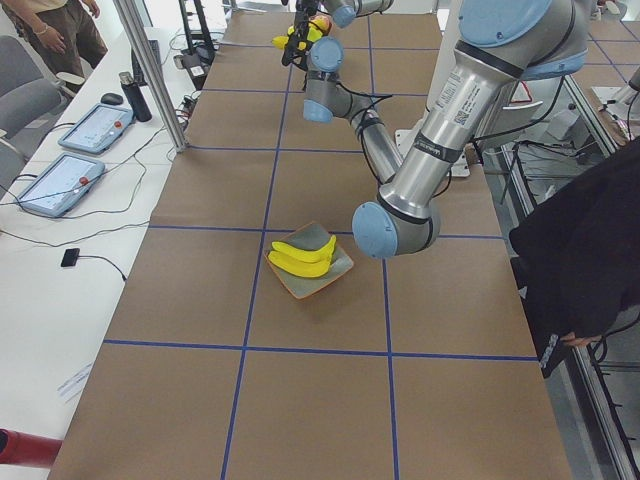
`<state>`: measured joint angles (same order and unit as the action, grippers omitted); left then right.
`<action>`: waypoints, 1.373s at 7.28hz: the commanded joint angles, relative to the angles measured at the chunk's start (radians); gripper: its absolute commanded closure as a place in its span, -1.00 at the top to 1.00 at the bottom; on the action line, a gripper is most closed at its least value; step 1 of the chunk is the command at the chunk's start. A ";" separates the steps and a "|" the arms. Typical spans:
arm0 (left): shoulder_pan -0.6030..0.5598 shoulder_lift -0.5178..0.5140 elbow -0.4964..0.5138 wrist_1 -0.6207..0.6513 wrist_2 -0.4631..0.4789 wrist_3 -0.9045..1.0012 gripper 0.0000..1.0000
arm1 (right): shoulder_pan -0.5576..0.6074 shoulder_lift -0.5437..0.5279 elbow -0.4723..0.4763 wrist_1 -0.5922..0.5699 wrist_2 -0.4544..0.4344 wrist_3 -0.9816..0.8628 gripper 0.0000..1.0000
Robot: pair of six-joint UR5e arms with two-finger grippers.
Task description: Transfer all bananas from basket to plate
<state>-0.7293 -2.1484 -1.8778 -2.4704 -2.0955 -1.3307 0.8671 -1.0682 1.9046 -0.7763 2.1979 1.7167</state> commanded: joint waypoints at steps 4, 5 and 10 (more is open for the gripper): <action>0.042 -0.019 0.022 -0.074 0.000 -0.002 0.99 | -0.120 0.019 0.051 0.020 -0.113 0.101 -1.00; 0.054 -0.019 0.022 -0.074 0.000 -0.001 0.99 | -0.120 0.022 0.053 0.020 -0.113 0.101 -1.00; 0.097 -0.018 0.016 -0.110 0.000 -0.001 0.46 | -0.120 0.022 0.067 0.022 -0.127 0.104 -1.00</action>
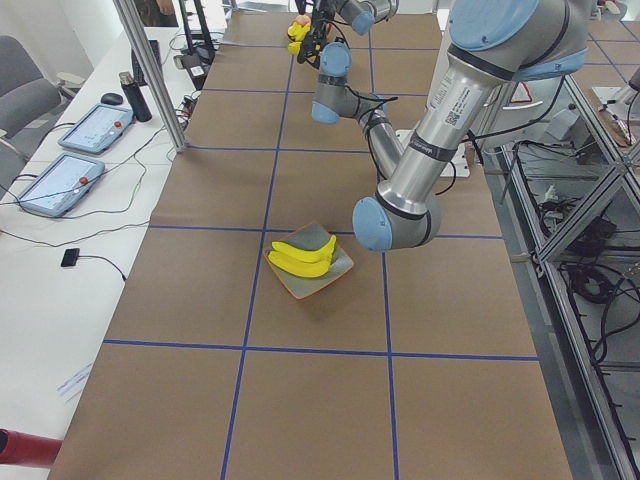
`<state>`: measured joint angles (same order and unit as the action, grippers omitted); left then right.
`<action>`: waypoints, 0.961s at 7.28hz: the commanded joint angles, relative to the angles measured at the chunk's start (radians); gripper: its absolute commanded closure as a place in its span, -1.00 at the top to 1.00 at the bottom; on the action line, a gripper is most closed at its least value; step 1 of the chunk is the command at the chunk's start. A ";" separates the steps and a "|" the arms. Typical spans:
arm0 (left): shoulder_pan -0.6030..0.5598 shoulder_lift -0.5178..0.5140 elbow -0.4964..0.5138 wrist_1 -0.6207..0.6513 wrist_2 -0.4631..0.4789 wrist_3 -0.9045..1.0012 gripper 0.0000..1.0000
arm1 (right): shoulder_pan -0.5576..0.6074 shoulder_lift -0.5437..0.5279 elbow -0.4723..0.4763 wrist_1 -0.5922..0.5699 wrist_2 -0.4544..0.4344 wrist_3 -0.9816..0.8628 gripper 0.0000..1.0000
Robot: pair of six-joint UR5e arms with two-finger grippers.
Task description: Transfer all bananas from basket to plate
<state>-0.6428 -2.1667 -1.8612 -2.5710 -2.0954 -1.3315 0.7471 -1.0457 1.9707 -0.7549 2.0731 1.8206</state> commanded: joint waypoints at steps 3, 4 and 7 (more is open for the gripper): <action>0.021 -0.002 -0.003 -0.029 0.000 0.000 -0.32 | 0.000 0.000 0.004 0.002 -0.002 -0.001 -1.00; 0.026 -0.002 -0.003 -0.040 0.000 0.000 -0.32 | 0.000 0.000 0.005 0.002 -0.002 -0.003 -1.00; 0.026 0.001 -0.004 -0.040 0.000 -0.002 -1.00 | -0.002 0.000 0.007 0.002 -0.028 -0.077 0.98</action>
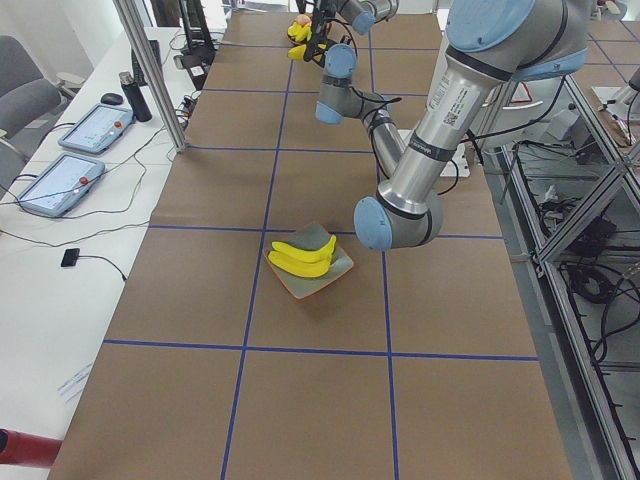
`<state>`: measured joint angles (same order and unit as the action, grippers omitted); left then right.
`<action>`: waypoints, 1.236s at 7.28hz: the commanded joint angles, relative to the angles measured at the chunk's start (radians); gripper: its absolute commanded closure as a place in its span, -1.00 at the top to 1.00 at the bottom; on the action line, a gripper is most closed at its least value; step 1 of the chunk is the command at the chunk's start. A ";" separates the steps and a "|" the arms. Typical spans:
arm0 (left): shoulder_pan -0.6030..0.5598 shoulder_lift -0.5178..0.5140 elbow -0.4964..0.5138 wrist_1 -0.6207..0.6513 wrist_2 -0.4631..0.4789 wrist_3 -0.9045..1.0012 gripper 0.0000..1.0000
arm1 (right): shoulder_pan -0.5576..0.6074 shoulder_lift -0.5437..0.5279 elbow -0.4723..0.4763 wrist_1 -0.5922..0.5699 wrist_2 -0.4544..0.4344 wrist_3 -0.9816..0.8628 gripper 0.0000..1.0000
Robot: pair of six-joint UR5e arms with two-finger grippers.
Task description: Transfer all bananas from basket to plate
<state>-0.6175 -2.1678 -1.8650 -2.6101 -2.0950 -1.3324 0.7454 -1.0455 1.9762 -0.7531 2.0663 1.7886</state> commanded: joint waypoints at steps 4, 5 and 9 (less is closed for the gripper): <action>0.001 0.014 0.000 -0.002 0.000 -0.001 -1.00 | 0.006 -0.004 0.016 -0.002 -0.043 -0.078 0.99; -0.001 0.017 0.000 -0.002 0.000 0.001 -1.00 | 0.020 -0.010 0.016 -0.005 -0.038 -0.080 0.99; -0.011 0.176 -0.084 0.013 -0.005 -0.005 -1.00 | 0.146 -0.041 -0.013 -0.301 -0.025 -0.287 0.99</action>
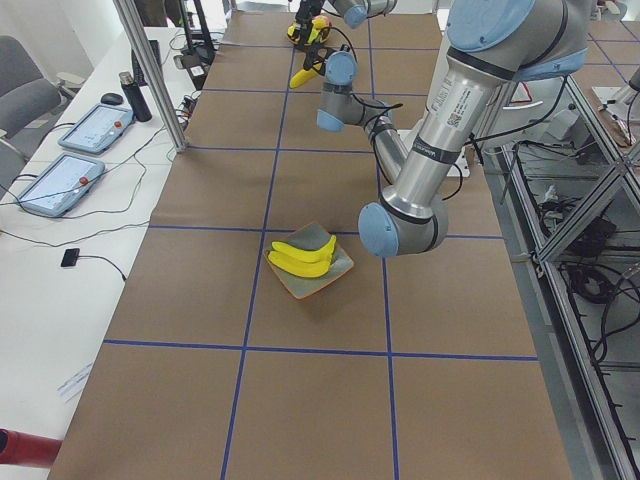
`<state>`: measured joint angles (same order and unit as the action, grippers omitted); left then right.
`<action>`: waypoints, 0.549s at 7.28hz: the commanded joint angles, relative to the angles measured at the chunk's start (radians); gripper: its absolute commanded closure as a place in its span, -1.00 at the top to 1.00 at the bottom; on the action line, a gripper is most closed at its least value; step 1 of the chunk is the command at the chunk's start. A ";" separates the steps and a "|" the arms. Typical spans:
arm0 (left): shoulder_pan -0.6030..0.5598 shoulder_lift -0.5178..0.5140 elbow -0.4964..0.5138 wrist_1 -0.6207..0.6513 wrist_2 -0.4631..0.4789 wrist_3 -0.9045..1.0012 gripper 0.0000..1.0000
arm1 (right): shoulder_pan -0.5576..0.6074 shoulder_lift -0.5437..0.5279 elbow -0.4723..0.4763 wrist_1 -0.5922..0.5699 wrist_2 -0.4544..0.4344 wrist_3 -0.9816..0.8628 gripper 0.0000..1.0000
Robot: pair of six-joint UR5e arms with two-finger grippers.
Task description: Transfer all bananas from basket to plate
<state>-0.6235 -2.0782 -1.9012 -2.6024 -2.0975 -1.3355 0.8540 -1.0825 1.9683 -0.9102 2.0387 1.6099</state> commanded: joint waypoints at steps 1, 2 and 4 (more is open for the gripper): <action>-0.025 0.171 -0.079 0.005 -0.002 -0.002 -1.00 | 0.066 -0.005 -0.012 -0.253 0.003 -0.216 0.99; -0.063 0.252 -0.094 0.005 -0.004 -0.001 -1.00 | 0.101 -0.020 -0.031 -0.324 0.005 -0.322 0.99; -0.152 0.396 -0.110 0.005 -0.004 -0.001 -1.00 | 0.205 -0.084 -0.093 -0.348 0.098 -0.544 0.99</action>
<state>-0.7215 -1.7730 -1.9998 -2.5971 -2.1013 -1.3363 0.9939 -1.1276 1.9112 -1.2352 2.0786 1.2038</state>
